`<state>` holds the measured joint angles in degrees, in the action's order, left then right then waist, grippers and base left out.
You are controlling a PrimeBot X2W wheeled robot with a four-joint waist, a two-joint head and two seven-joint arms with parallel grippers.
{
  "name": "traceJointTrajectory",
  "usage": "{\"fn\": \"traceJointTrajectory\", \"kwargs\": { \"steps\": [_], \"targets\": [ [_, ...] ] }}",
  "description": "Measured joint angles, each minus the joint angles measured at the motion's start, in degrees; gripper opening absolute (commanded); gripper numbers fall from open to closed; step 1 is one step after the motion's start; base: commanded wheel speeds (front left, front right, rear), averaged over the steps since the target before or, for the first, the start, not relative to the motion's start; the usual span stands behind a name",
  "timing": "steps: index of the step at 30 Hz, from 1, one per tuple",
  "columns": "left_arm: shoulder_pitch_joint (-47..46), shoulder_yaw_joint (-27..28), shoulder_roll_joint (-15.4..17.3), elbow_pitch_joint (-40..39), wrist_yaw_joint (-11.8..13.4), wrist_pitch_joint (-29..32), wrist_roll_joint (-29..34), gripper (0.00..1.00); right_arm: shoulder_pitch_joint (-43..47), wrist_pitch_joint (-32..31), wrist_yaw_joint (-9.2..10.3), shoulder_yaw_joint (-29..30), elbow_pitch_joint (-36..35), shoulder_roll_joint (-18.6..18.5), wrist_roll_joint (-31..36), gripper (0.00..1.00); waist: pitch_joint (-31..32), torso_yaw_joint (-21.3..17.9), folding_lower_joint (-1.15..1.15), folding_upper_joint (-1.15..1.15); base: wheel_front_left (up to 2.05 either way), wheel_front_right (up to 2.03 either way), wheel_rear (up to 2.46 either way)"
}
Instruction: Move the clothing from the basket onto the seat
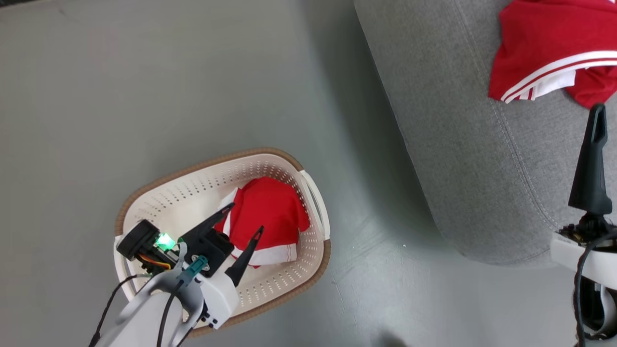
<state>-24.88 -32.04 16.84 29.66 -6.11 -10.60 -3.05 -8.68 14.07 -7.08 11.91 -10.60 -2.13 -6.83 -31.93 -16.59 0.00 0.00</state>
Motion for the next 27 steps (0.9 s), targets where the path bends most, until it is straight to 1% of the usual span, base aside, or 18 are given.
{"fn": "traceJointTrajectory", "kwargs": {
  "steps": [8,14,27],
  "targets": [
    [-2.02,0.51,-0.11,4.46,0.0,0.09,0.25,1.0,-4.01,0.13,0.0,-1.46,-0.33,0.0,0.0,1.0,-4.01,-1.57,0.0,0.0,0.0,0.0,0.0],
    [-3.31,1.49,0.63,8.04,0.09,1.05,0.25,1.0,-6.19,0.22,0.0,-2.54,-0.35,-0.01,-0.37,1.0,-6.88,-2.66,0.0,0.0,0.0,0.0,0.0],
    [-7.55,2.64,1.03,12.99,1.34,1.52,0.27,1.0,-9.46,0.23,0.0,-3.28,-0.36,-0.02,-1.8,1.0,-12.16,-4.84,0.0,0.0,0.0,0.0,0.0]
  ]
}}
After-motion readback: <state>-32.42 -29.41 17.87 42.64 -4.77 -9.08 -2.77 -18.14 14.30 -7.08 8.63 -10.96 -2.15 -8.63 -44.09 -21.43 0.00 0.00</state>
